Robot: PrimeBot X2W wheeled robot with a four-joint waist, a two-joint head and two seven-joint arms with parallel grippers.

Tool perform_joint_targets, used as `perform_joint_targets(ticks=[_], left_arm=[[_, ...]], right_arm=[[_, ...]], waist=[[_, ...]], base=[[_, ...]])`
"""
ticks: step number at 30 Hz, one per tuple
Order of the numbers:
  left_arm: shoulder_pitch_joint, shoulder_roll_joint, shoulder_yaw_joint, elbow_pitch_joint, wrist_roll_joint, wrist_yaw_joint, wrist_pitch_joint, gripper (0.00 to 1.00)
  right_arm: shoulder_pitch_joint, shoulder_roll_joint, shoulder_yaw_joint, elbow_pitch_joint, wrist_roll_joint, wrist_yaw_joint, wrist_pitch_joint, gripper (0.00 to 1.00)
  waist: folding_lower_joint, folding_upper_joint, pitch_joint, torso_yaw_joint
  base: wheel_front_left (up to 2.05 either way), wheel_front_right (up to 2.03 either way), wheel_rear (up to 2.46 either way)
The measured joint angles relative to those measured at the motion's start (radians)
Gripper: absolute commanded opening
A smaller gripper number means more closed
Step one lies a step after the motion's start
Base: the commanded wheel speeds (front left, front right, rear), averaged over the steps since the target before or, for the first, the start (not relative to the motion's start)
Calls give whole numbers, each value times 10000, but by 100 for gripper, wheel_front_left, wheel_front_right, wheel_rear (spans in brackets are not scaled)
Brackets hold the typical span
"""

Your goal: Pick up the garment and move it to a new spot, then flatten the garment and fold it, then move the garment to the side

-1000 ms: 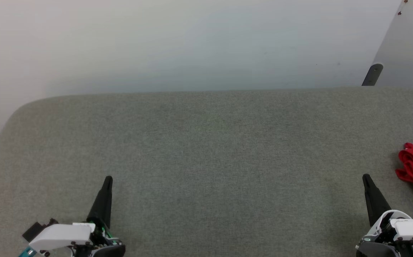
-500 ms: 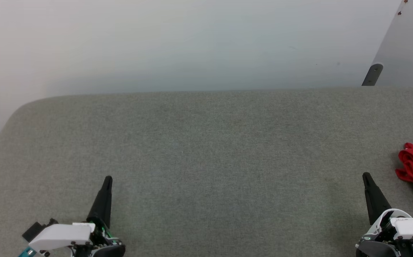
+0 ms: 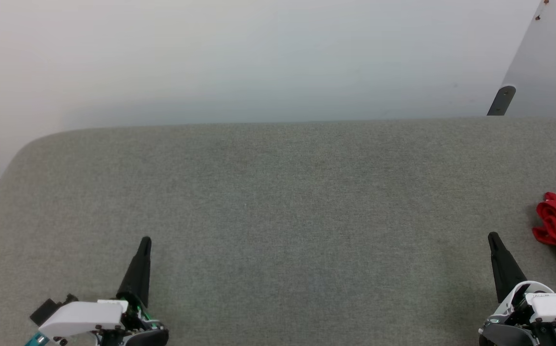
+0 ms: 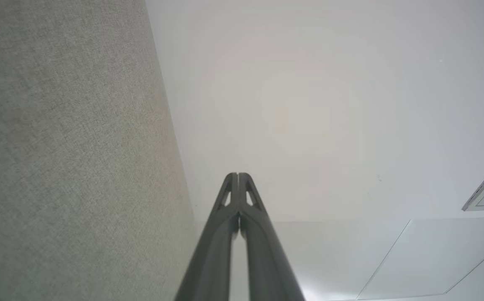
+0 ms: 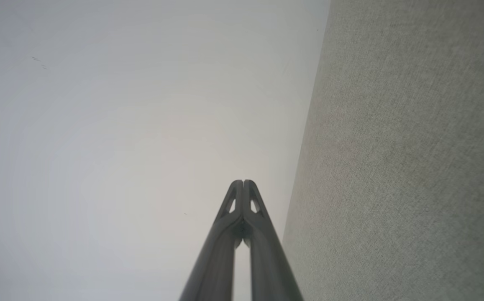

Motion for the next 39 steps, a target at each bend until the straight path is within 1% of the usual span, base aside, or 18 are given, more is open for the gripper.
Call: perform_joint_targets(ticks=[39], left_arm=[[-1, -6, 8, 0, 0, 0, 8, 0]], right_arm=[[0, 0, 0, 0, 0, 0, 0, 0]], waist=[[1, 0, 0, 0]], base=[[0, 0, 0]])
